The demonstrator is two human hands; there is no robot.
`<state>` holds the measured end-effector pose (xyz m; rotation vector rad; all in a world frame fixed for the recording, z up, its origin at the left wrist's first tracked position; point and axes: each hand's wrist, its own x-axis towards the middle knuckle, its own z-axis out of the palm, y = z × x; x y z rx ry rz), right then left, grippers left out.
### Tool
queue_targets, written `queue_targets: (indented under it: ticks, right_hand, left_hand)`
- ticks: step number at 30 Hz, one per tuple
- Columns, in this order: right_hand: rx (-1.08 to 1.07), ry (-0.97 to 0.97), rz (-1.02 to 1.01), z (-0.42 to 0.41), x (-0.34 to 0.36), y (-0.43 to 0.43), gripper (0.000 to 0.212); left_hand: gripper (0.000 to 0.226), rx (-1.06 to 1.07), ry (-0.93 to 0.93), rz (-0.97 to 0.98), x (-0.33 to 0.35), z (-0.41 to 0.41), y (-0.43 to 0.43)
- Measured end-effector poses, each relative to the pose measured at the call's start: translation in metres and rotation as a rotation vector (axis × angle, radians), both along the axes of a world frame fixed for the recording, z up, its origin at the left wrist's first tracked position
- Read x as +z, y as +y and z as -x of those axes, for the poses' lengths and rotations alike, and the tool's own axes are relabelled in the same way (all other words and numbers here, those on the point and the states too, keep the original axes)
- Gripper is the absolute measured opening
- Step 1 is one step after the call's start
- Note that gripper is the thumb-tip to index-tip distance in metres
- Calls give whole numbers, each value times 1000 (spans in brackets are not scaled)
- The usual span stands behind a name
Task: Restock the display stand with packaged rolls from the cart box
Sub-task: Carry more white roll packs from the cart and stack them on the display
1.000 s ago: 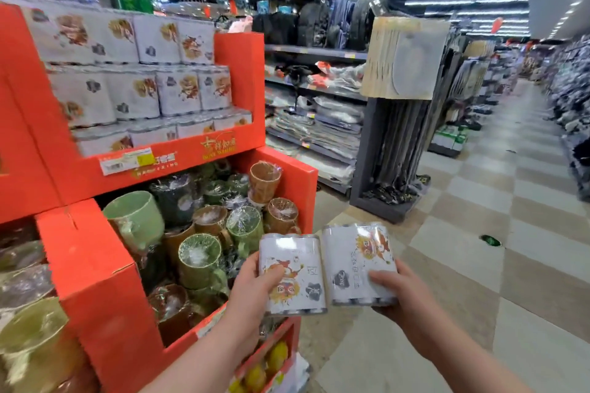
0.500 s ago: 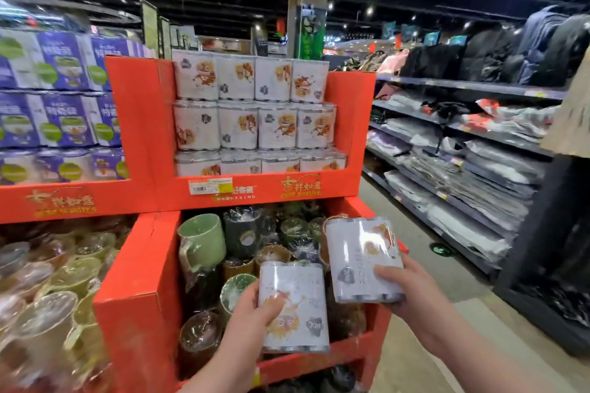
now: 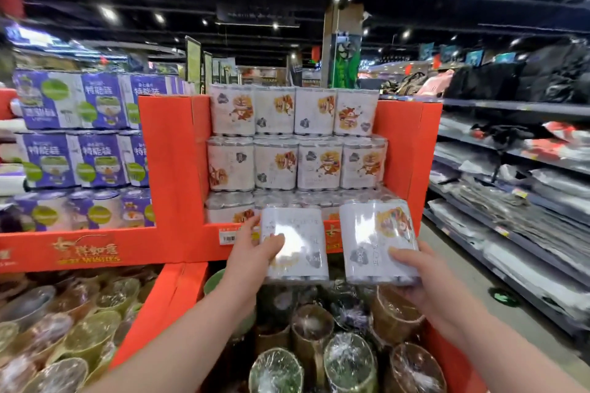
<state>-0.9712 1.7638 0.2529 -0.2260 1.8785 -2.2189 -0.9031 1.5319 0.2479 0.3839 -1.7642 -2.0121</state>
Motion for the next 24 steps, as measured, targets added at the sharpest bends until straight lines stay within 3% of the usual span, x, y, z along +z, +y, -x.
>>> queue_targets:
  ticks: [7, 17, 20, 24]
  right_hand:
    - [-63, 37, 72, 37, 13, -14, 32]
    - [24, 56, 66, 83, 30, -4, 29]
    - [63, 69, 63, 95, 35, -5, 33]
    - [112, 77, 59, 109, 40, -7, 32]
  left_hand:
    - [45, -51, -40, 131, 32, 87, -19]
    - [48, 71, -126, 361, 55, 148, 2]
    - [63, 45, -149, 313, 58, 154, 13]
    - [103, -1, -241, 367, 54, 158, 19]
